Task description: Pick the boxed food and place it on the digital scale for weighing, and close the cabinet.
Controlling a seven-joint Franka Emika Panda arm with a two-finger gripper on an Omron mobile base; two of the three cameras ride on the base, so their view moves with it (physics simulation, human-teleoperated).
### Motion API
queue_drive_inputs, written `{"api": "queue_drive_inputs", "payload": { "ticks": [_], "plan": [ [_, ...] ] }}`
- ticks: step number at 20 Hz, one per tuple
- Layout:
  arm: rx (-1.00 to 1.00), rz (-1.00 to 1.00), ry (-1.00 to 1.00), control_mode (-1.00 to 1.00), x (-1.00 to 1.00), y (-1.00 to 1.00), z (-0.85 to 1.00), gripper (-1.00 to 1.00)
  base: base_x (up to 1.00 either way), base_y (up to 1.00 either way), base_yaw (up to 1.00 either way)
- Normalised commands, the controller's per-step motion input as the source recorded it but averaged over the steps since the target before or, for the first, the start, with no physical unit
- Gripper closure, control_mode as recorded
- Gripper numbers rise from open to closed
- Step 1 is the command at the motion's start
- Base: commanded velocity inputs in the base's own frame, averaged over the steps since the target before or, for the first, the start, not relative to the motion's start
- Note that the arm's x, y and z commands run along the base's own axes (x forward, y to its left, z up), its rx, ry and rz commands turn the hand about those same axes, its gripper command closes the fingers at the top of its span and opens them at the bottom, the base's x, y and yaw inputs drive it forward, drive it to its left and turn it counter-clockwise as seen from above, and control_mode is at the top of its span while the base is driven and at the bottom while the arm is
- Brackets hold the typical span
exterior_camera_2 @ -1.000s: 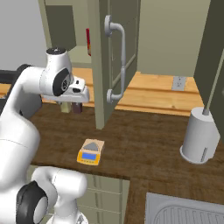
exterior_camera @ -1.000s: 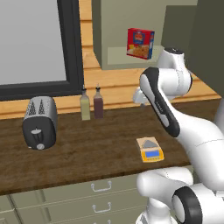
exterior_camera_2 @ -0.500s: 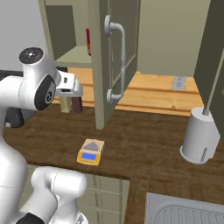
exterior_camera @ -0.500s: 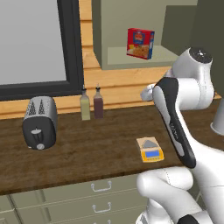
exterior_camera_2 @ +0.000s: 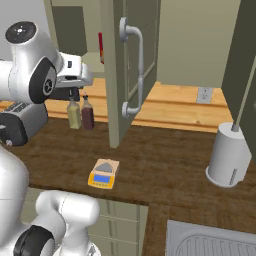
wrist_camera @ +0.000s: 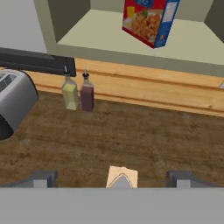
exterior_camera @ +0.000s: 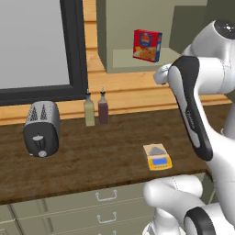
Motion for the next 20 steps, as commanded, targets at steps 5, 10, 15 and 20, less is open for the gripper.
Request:
{"api": "queue_drive_inputs", "payload": {
  "ticks": [5,10,15,20],
  "plan": [
    [0.0,0.02,-0.08,-1.0,0.06,-0.24,0.43,-1.0,0.0,0.0,0.0],
    [0.0,0.03,-0.08,-1.0,0.27,-0.18,0.12,-1.0,0.0,0.0,0.0],
    [0.0,0.0,-0.11,-1.0,0.28,-0.24,0.0,-1.0,0.0,0.0,0.0],
    [0.0,0.0,-0.2,-1.0,0.3,-0.09,0.0,-1.0,0.0,0.0,0.0]
  ]
}}
